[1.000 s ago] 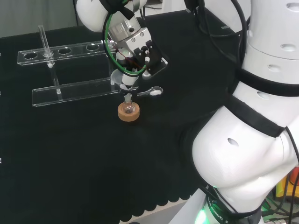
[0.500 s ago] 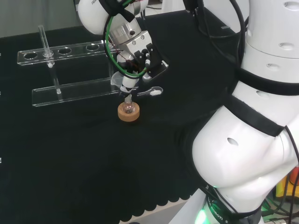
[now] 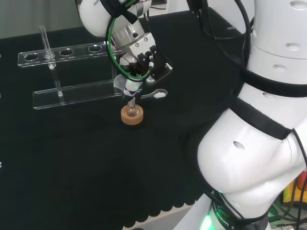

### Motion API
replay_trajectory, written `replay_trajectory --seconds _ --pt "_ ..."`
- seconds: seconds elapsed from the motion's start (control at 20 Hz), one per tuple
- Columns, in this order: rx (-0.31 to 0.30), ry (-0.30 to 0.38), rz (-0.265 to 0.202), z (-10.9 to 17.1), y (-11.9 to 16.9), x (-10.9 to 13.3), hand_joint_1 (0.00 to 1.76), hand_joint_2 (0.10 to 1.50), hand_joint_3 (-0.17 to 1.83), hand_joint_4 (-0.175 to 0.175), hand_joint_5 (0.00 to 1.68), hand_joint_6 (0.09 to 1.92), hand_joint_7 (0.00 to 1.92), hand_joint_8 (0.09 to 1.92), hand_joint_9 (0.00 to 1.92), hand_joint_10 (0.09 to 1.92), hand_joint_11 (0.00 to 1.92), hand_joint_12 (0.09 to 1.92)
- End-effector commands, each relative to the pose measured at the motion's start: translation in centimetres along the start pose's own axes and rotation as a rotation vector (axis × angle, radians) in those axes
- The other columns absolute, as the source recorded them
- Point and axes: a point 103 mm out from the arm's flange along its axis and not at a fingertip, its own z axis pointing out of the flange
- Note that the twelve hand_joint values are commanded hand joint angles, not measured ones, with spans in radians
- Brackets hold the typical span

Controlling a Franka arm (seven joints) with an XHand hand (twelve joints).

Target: Place the funnel on the round-bottom flask.

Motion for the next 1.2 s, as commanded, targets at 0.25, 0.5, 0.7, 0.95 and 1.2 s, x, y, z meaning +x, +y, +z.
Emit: replay_trajectory --seconds 0.25,0.5,0.7,0.95,1.2 --pt "0.018 -0.018 0.014 0.6 -0.3 0.5 0.76 0.67 0.57 -0.059 0.32 0.22 0.48 0.80 0.83 0.59 0.47 1.31" --pt "0.020 -0.016 0.014 0.7 -0.7 0.3 0.75 0.65 0.56 -0.059 0.30 0.13 0.44 0.79 0.81 0.59 0.45 1.31" --pt "0.016 -0.017 0.013 0.7 -1.1 0.5 0.74 0.65 0.55 -0.059 0.28 0.10 0.39 0.77 0.78 0.58 0.44 1.32" --pt "0.011 -0.024 0.007 0.6 -1.4 0.8 0.72 0.64 0.53 -0.056 0.24 0.09 0.28 0.75 0.68 0.58 0.42 1.33" --pt "0.003 -0.032 0.008 0.5 -1.4 0.9 0.71 0.64 0.52 -0.054 0.22 0.09 0.21 0.73 0.62 0.58 0.41 1.33"
